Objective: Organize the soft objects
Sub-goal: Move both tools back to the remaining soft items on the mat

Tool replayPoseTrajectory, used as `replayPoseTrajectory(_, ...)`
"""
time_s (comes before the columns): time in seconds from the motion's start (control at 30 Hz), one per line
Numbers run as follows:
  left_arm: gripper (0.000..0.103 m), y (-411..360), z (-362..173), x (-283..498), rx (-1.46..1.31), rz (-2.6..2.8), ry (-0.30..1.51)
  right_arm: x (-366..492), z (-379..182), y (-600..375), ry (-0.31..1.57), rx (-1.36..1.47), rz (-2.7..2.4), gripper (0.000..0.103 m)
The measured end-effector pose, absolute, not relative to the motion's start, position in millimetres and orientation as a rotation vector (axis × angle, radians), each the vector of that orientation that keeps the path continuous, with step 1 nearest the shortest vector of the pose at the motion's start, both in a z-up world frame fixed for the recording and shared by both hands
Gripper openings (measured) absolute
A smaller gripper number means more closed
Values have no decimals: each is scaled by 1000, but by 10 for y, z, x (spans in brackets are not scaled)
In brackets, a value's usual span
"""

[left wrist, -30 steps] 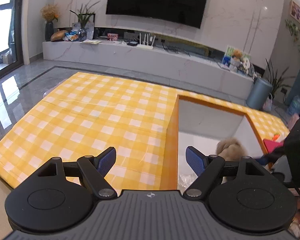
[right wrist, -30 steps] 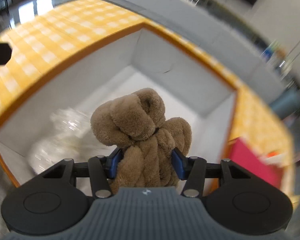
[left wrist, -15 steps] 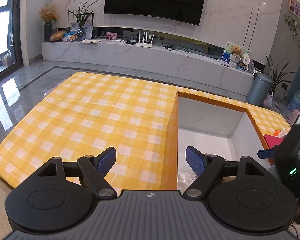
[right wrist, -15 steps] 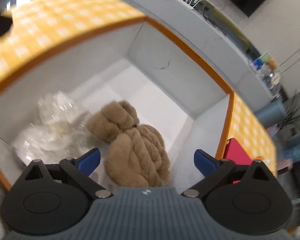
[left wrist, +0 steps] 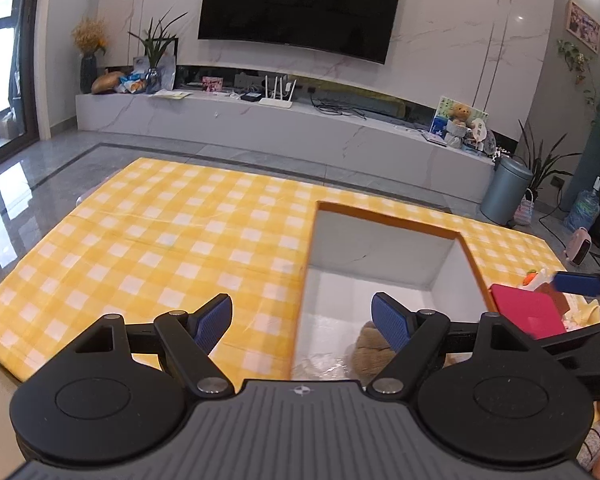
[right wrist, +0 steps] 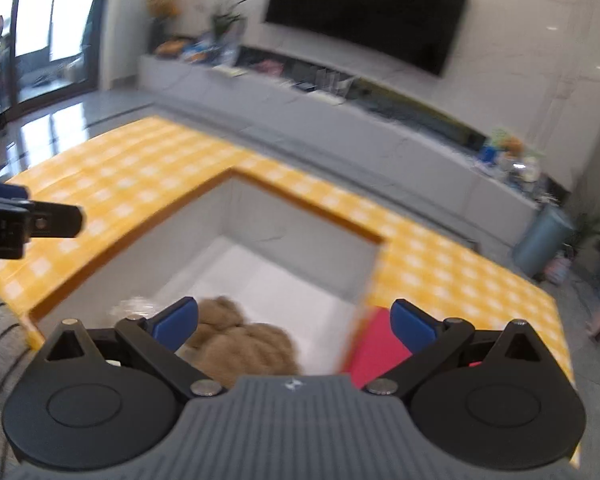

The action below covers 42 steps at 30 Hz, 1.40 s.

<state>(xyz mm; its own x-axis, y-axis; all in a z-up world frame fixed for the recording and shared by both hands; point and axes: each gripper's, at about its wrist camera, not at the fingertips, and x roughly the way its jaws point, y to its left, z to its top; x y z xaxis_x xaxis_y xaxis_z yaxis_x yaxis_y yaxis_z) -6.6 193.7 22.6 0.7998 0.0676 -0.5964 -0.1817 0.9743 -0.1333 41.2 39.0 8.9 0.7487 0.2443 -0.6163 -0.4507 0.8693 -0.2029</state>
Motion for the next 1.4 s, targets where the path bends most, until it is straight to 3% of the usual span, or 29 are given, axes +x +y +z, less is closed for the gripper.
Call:
replayPoseTrajectory(0.33, 93, 1327, 281, -47, -49, 37, 601, 575, 220, -802, 584, -155, 89, 100)
replayPoseTrajectory(0.7, 93, 678, 209, 62, 22, -89, 636, 551, 17, -1575, 616, -141, -100, 100)
replayPoseTrajectory(1.4, 93, -786, -23, 451, 214, -264, 649, 790, -857, -2825, 796, 206, -217, 100)
